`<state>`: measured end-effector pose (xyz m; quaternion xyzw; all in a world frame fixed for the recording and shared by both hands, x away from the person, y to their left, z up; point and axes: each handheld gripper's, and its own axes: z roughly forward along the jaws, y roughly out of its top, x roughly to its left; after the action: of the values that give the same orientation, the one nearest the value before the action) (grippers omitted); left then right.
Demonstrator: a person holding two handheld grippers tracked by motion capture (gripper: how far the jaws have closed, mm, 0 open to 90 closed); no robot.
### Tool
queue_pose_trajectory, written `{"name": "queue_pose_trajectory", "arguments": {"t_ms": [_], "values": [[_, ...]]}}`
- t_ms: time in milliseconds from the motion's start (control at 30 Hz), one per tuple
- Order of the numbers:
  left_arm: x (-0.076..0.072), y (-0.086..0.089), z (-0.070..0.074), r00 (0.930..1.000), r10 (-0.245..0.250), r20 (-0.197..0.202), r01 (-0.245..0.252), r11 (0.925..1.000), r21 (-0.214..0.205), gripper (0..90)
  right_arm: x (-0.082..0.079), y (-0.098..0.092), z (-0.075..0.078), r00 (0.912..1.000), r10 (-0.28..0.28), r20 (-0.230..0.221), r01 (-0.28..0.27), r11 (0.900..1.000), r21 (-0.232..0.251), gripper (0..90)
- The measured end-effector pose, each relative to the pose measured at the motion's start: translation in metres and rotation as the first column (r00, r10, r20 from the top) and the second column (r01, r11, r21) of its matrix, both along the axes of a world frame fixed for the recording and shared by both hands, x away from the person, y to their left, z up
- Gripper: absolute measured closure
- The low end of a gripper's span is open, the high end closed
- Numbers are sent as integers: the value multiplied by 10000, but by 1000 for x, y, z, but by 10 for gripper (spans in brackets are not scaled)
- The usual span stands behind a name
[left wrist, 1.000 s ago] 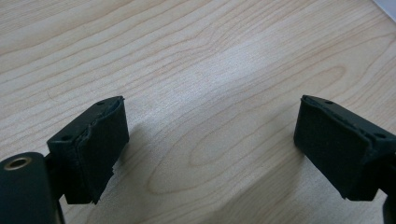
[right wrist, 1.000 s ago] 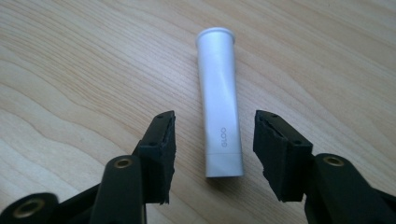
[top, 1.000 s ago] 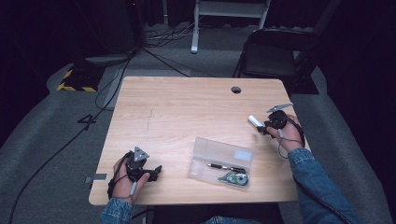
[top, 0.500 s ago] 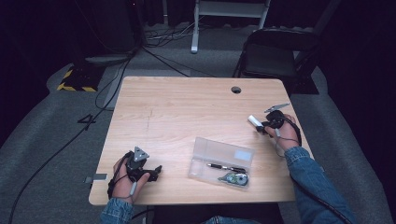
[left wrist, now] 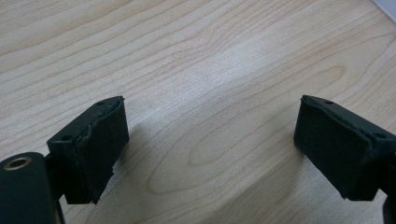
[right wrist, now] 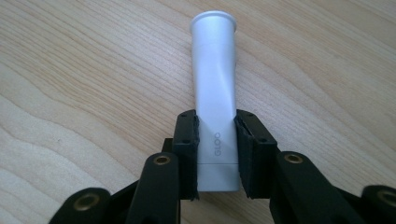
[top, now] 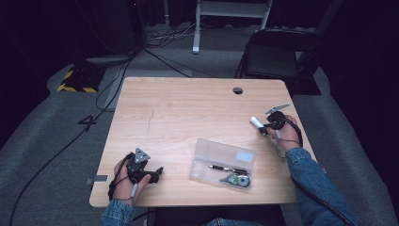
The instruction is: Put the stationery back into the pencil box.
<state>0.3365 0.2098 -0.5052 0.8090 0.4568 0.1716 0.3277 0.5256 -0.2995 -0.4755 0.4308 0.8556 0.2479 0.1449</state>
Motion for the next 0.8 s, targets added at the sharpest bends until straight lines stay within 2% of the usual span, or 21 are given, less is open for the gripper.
{"name": "queue_pose_trajectory", "arguments": {"t_ms": [167, 567, 633, 800], "values": [[0, 0, 0, 10000, -9, 8, 9, 10000, 4, 105, -1, -1, 3, 10000, -50, 21, 50, 10000, 69, 716], [0, 0, 0, 10000, -7, 8, 7, 10000, 1, 105, -7, 0, 27, 9995, 51, 326, -58, 9998, 211, 716], [0, 0, 0, 10000, -4, 9, 4, 10000, 4, 105, -11, 1, 37, 9991, 100, 423, -113, 9995, 294, 716], [0, 0, 0, 10000, -4, 5, 4, 10000, 0, 105, -18, 5, 49, 9980, 260, 571, -286, 9985, 456, 716]]}}
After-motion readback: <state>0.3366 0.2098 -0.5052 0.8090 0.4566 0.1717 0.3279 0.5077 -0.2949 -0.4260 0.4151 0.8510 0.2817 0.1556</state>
